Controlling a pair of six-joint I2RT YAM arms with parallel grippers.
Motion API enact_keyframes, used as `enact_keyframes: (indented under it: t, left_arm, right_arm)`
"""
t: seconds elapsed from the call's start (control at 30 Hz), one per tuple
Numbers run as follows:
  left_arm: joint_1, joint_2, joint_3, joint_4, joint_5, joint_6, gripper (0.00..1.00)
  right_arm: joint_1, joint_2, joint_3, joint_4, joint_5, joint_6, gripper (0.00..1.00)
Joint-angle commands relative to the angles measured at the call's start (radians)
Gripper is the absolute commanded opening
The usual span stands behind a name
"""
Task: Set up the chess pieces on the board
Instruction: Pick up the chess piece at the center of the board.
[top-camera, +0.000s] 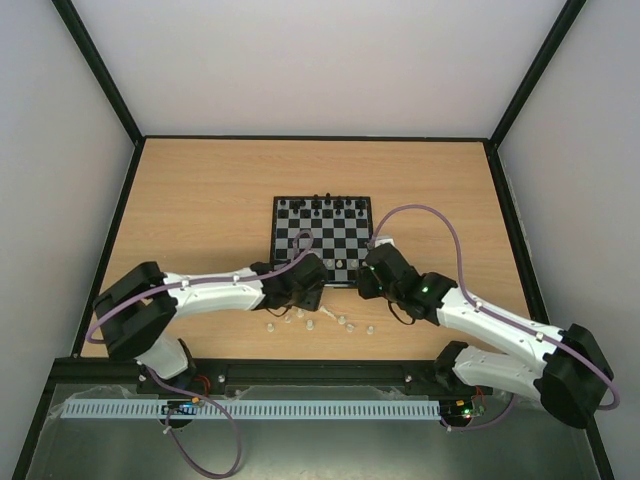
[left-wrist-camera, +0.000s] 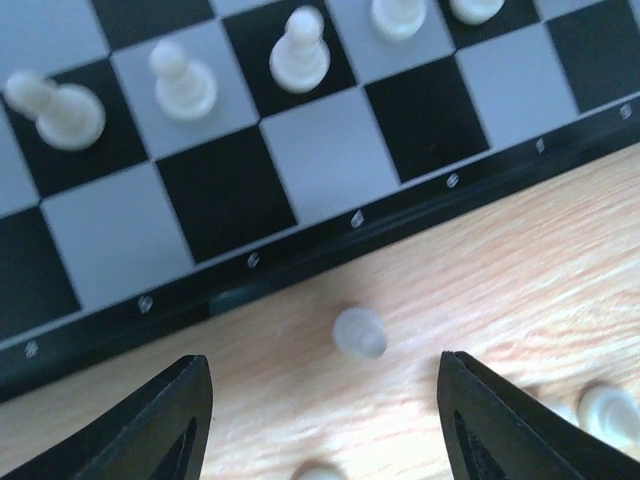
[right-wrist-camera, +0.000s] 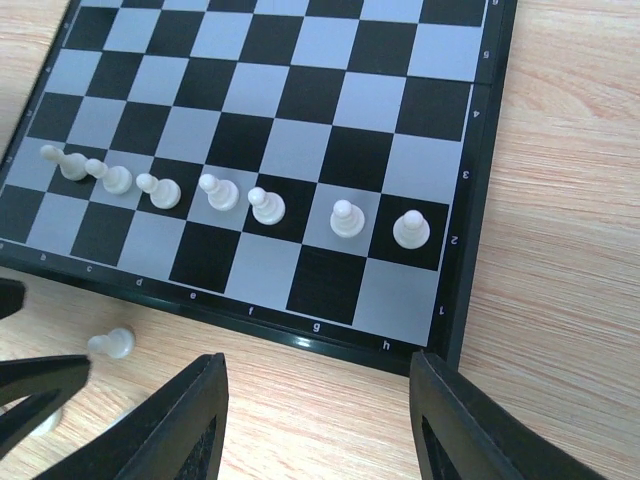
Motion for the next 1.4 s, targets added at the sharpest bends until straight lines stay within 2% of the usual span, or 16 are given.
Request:
enact_keyframes:
  t: [0.0, 0.13, 0.37, 0.63, 1.03, 1.17, 1.37]
  left_arm:
    - [-0.01, 0.069, 0.077, 0.001, -0.046, 0.012, 0.62]
    - [-0.014, 0.131, 0.119, -0.007, -0.045, 0.015, 0.54]
    - [-0.015, 0.176, 0.133, -0.03, -0.072, 0.007, 0.47]
    - [-0.015, 0.21, 0.141, -0.026, -0.071, 0.009, 0.31]
    - [-0.02, 0.197, 0.111, -0.034, -0.067, -0.008, 0.29]
    - [-0.019, 0.192, 0.112, -0.035, -0.079, -0.009, 0.21]
    - [-0.021, 0.184, 0.118, -0.048, -0.088, -0.013, 0.03]
  right_arm:
    - [-0.003, -0.031, -0.018, 0.002, 0.02, 0.008, 0.51]
    - [-0.004, -0.039, -0.023, 0.005, 0.014, 0.008, 0.51]
    - [-0.004, -0.043, -0.029, 0.015, -0.001, 0.007, 0.51]
    - [-0.004, -0.043, -0.031, 0.02, -0.008, 0.007, 0.51]
    - [-0.003, -0.032, -0.038, 0.029, -0.017, 0.007, 0.51]
    - [-0.003, -0.029, -0.039, 0.032, -0.021, 0.007, 0.51]
    - [-0.003, -0.029, -0.043, 0.034, -0.022, 0.008, 0.51]
